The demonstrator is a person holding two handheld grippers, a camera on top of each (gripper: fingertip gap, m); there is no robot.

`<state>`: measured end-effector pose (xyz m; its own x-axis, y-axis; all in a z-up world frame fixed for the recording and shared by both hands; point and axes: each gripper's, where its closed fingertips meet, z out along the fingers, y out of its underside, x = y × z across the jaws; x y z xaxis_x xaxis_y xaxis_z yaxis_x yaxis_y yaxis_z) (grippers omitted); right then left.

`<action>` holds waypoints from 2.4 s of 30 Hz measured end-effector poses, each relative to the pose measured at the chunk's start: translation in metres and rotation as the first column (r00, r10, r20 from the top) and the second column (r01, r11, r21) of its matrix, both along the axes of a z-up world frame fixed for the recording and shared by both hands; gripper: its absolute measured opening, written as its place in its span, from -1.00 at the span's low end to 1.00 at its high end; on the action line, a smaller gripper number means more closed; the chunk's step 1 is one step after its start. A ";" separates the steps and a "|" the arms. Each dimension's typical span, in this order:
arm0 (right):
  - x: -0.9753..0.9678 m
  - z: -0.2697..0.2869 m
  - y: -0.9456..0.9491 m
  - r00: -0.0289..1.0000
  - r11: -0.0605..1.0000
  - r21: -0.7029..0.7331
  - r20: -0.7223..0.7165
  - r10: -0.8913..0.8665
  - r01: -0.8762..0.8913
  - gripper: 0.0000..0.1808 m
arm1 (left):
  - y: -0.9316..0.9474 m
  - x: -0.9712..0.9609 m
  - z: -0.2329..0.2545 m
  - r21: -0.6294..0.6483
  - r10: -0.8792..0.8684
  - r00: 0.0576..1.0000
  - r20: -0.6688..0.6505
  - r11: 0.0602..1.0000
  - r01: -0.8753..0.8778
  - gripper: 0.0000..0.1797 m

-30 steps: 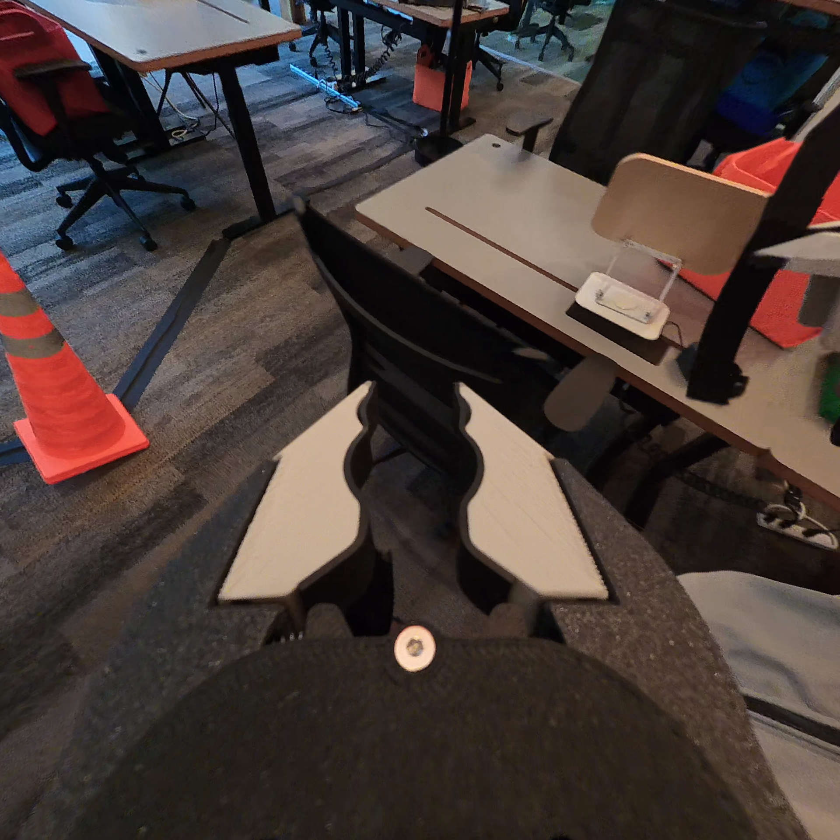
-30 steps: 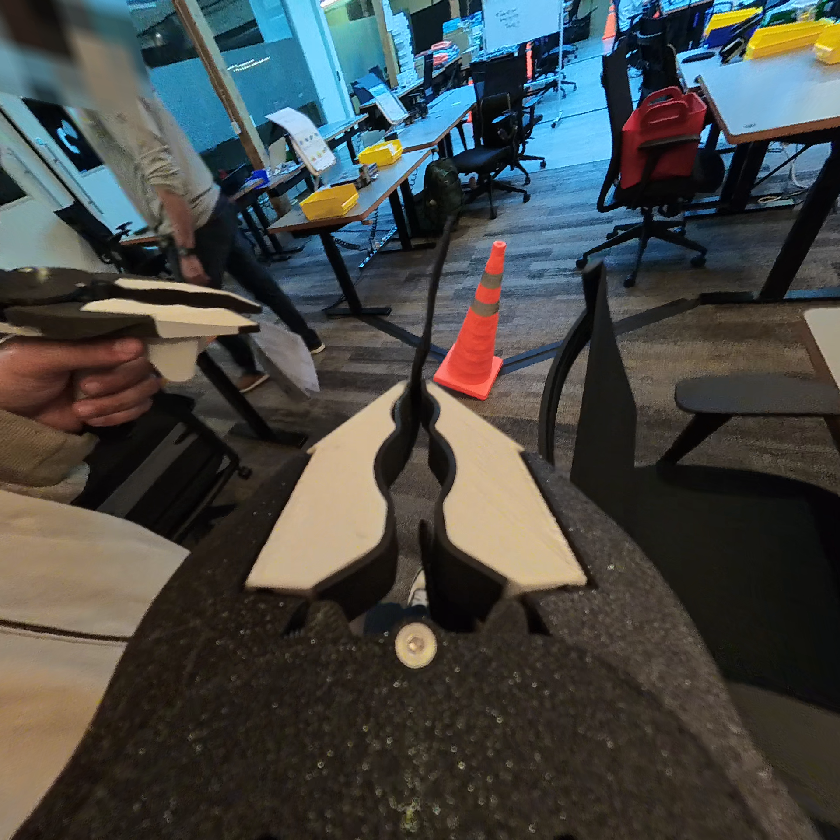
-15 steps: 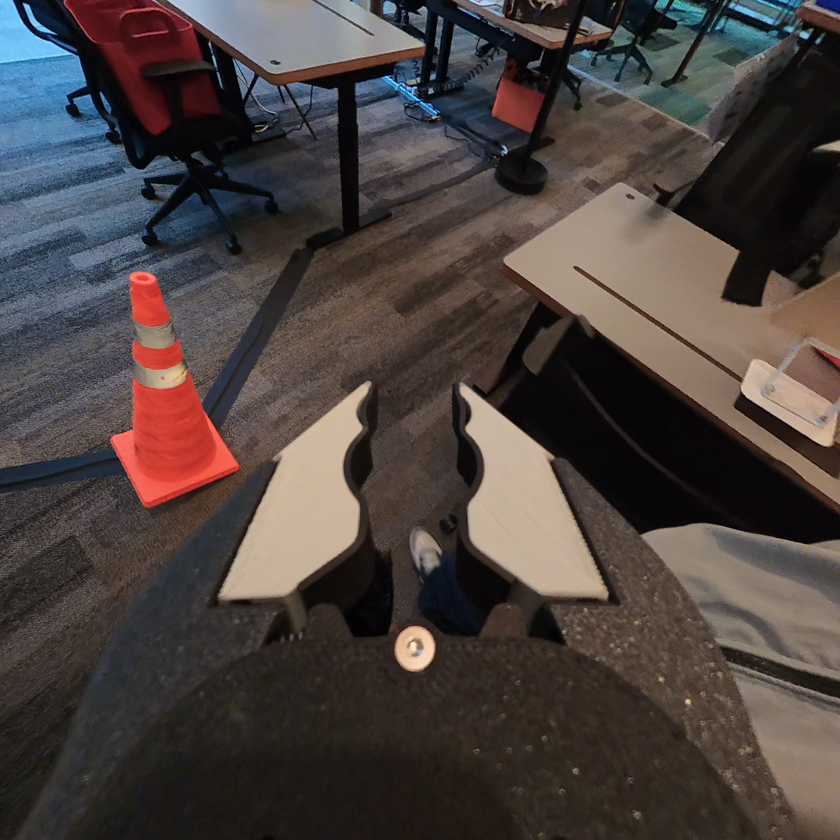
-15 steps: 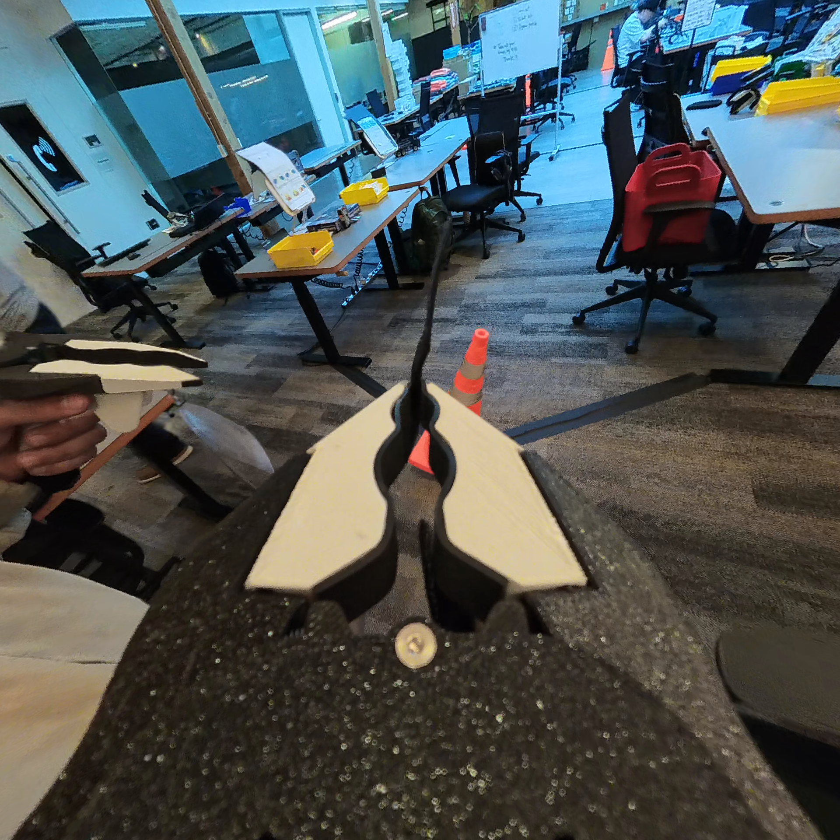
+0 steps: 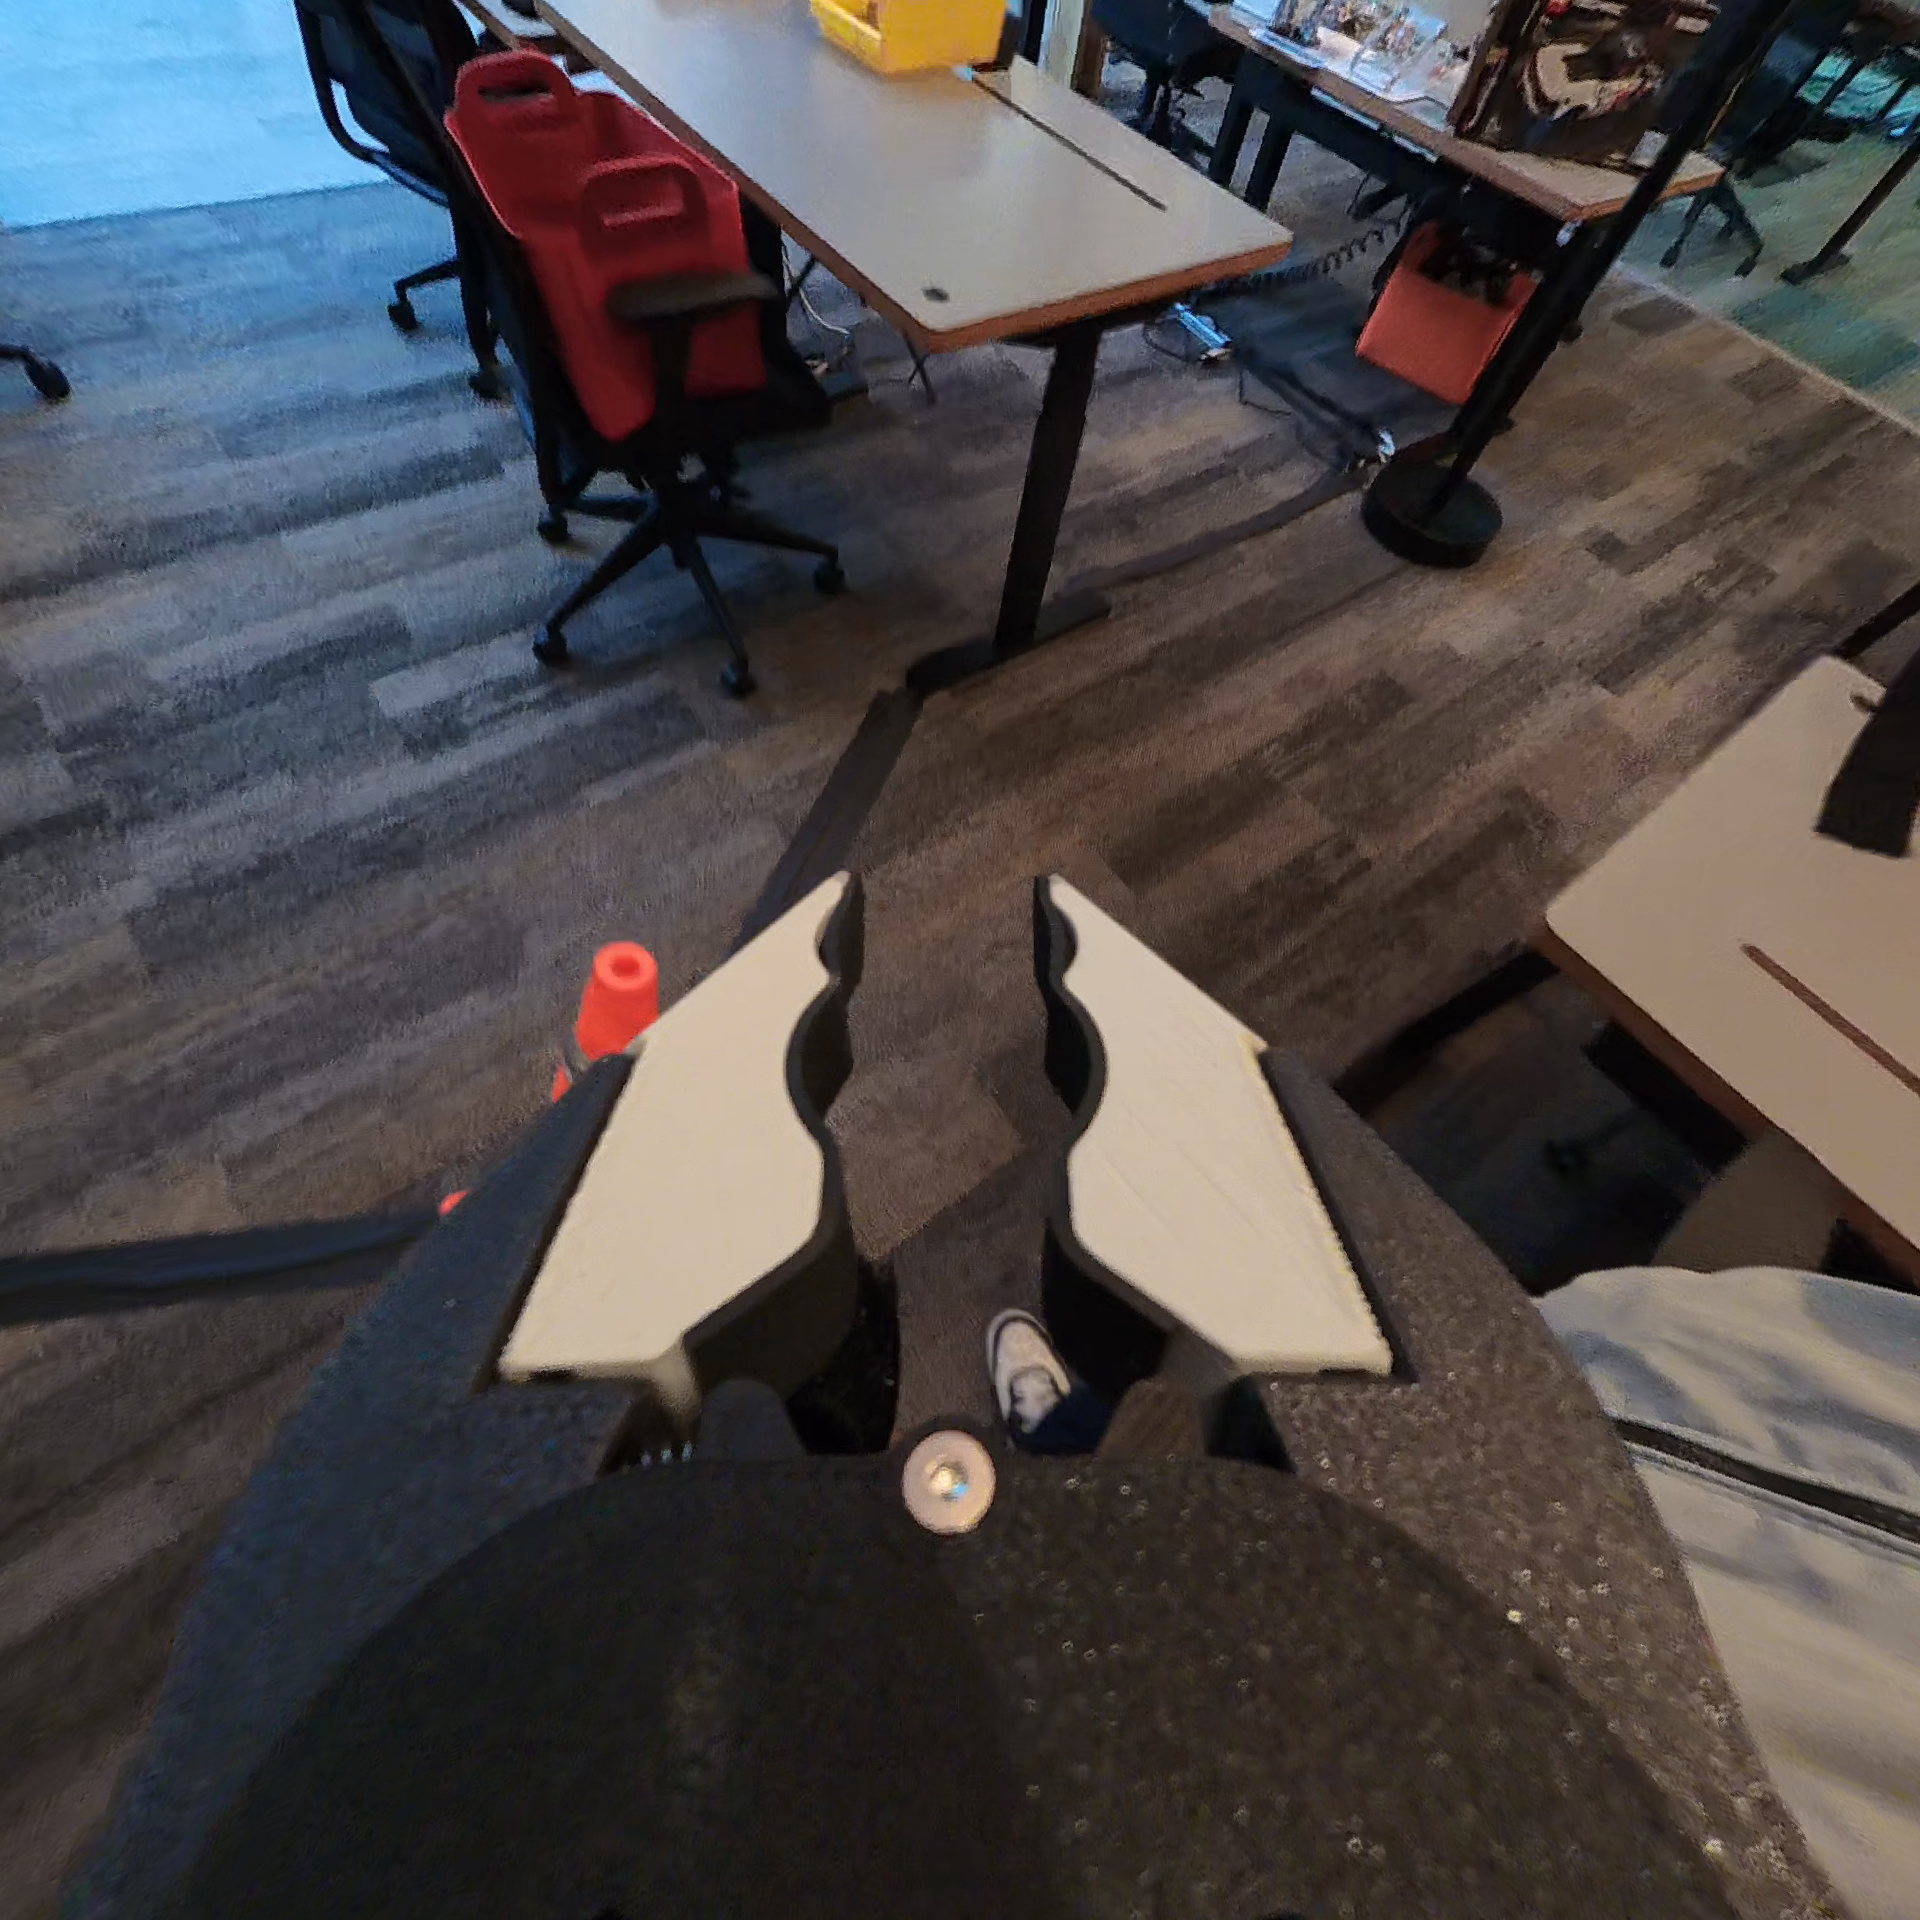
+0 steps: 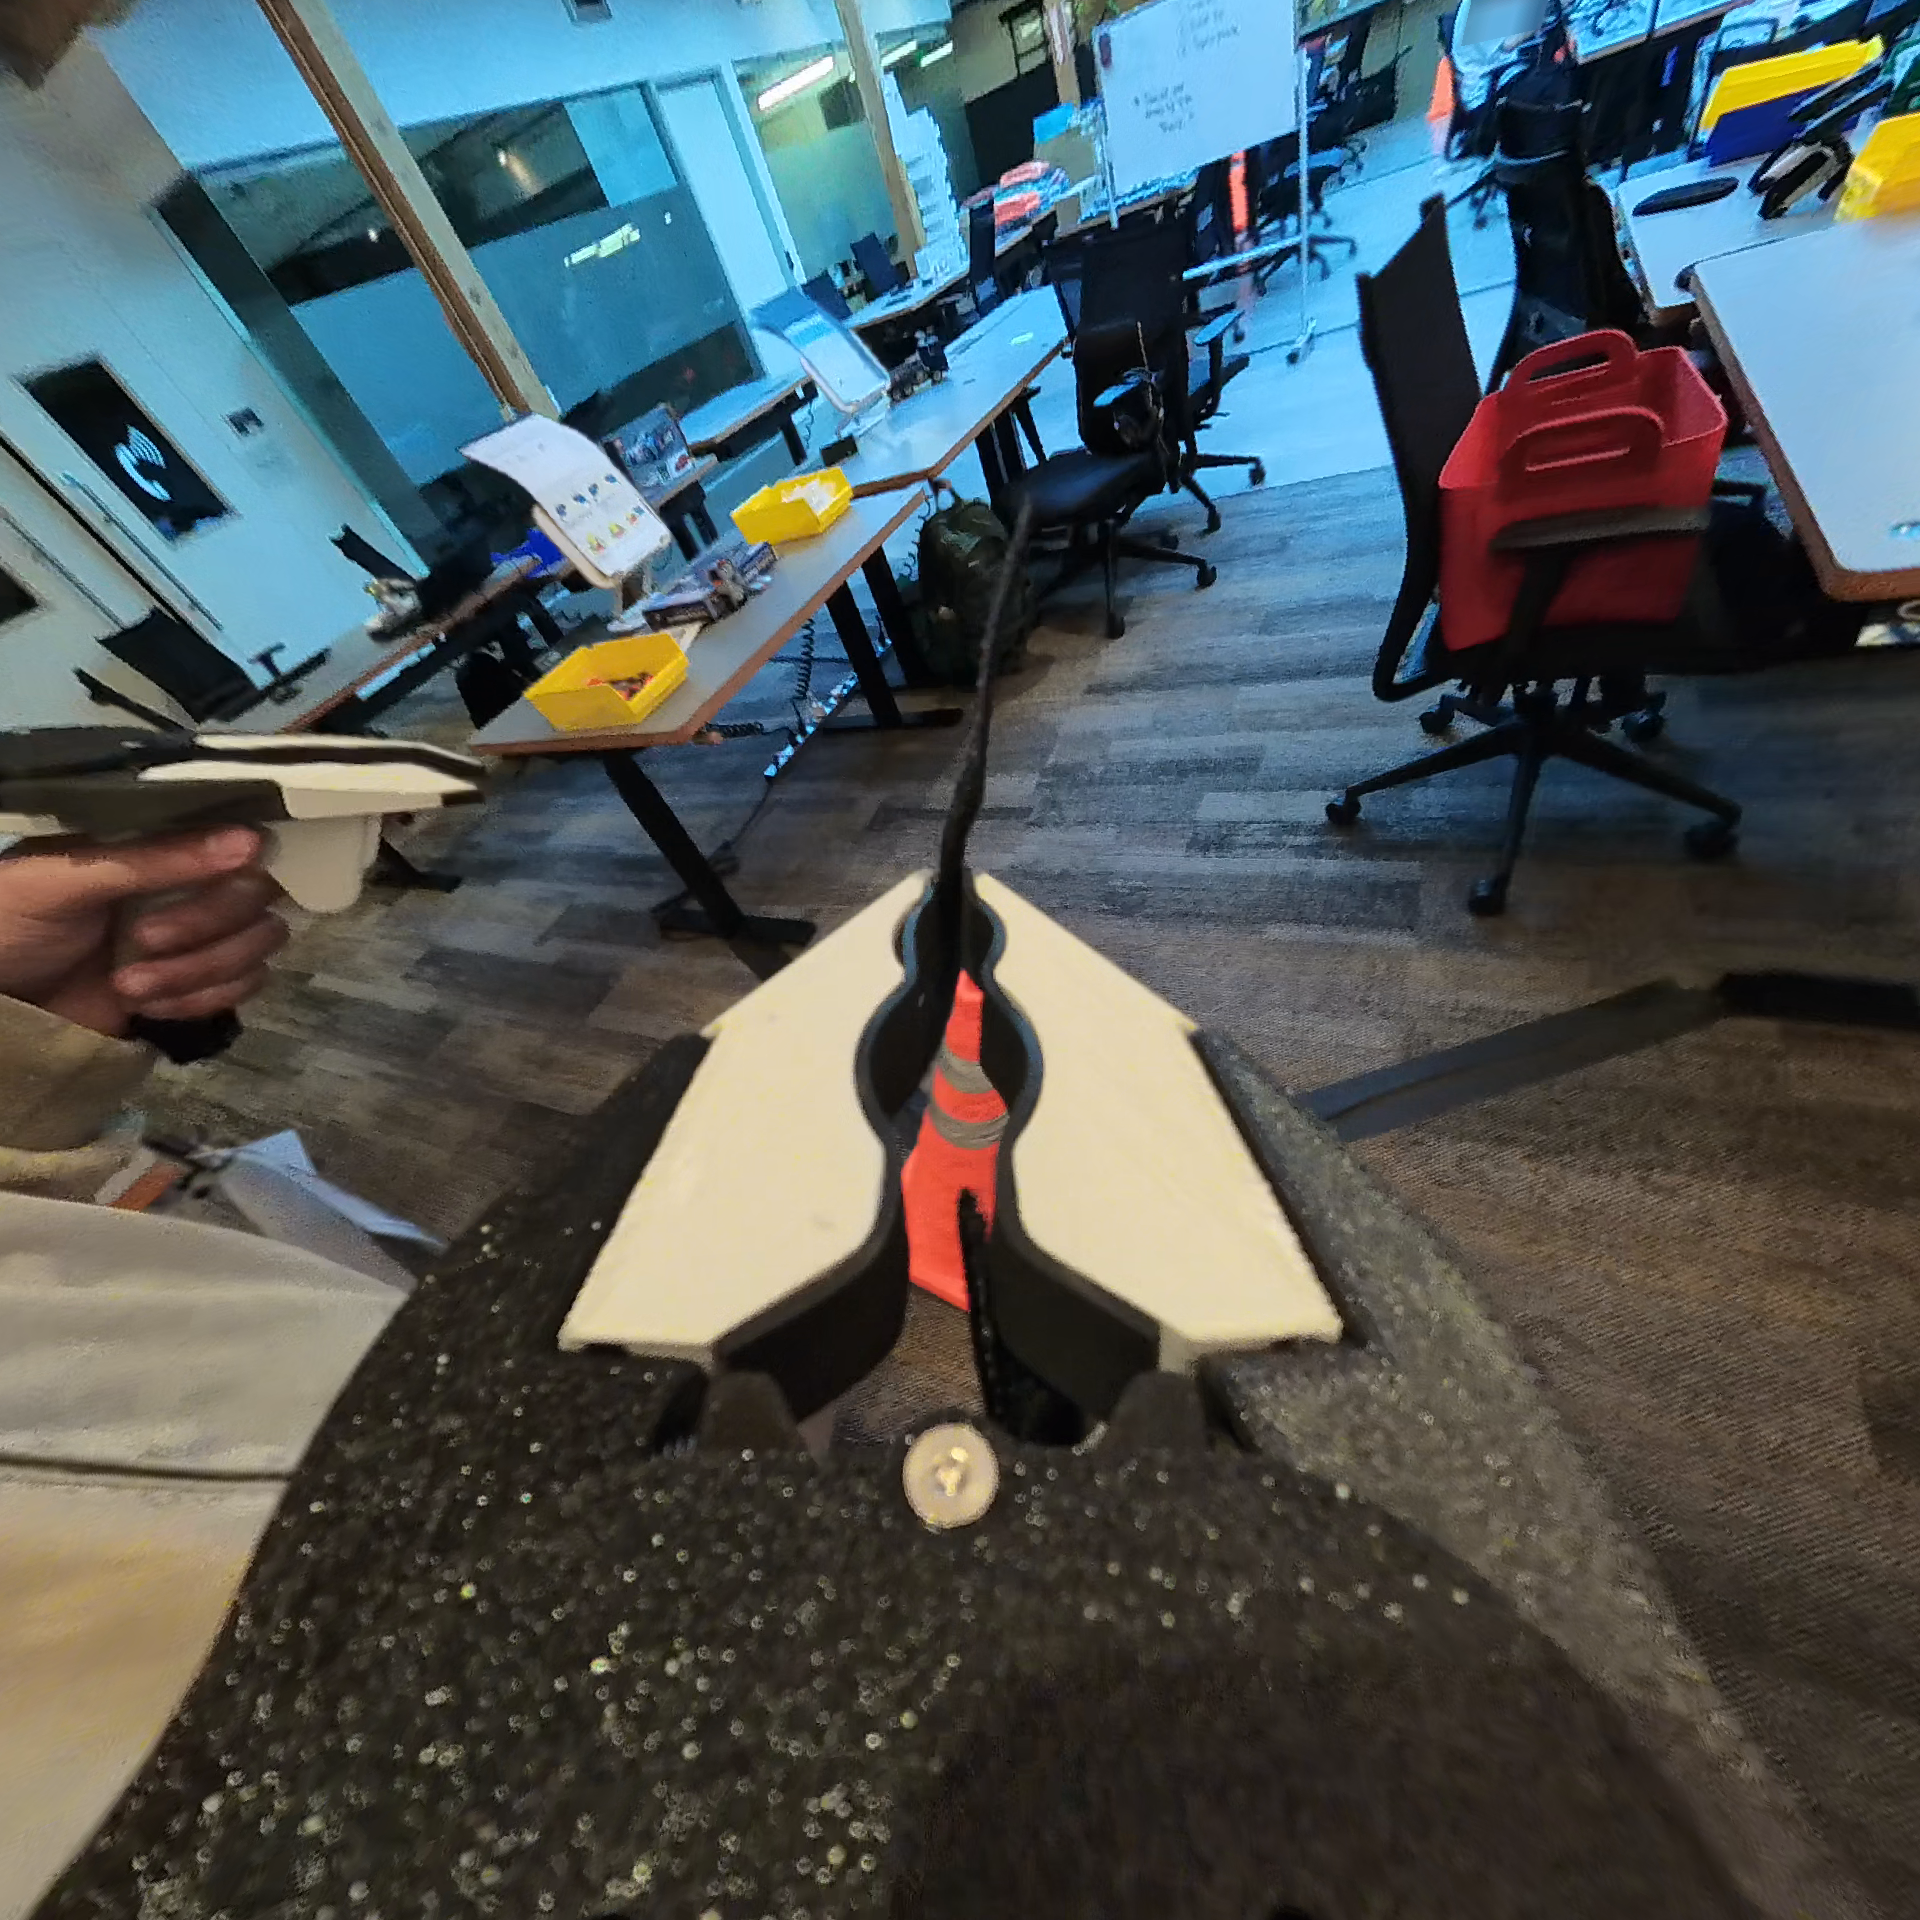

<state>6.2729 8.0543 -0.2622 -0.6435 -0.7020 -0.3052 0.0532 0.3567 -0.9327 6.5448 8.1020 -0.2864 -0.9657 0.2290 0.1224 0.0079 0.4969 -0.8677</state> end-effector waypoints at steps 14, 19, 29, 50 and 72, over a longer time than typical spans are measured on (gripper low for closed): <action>0.129 -0.007 -0.412 0.996 0.999 -0.026 -0.076 0.045 -0.047 -0.98 | -0.432 0.074 -0.025 -0.054 -0.051 0.994 -0.094 0.997 0.046 -0.65; 0.185 0.038 -0.562 0.995 0.998 -0.044 -0.092 0.032 -0.036 -0.98 | -0.582 0.141 -0.007 -0.048 -0.024 0.982 -0.187 0.999 0.016 -0.65; 0.342 0.039 -0.834 0.976 0.983 -0.052 -0.138 0.166 -0.175 -0.98 | -0.751 0.332 -0.012 -0.037 0.252 0.954 -0.162 0.965 -0.261 -0.64; 0.822 0.033 -1.321 0.841 0.835 -0.106 -0.098 0.532 -0.540 -0.98 | -1.138 0.726 -0.002 0.034 0.542 0.840 -0.022 0.840 -0.542 -0.70; 1.113 0.009 -1.831 0.981 0.984 -0.025 -0.084 0.175 -0.178 -0.97 | -1.757 1.115 0.033 -0.082 0.160 0.987 0.013 0.984 -0.158 -0.69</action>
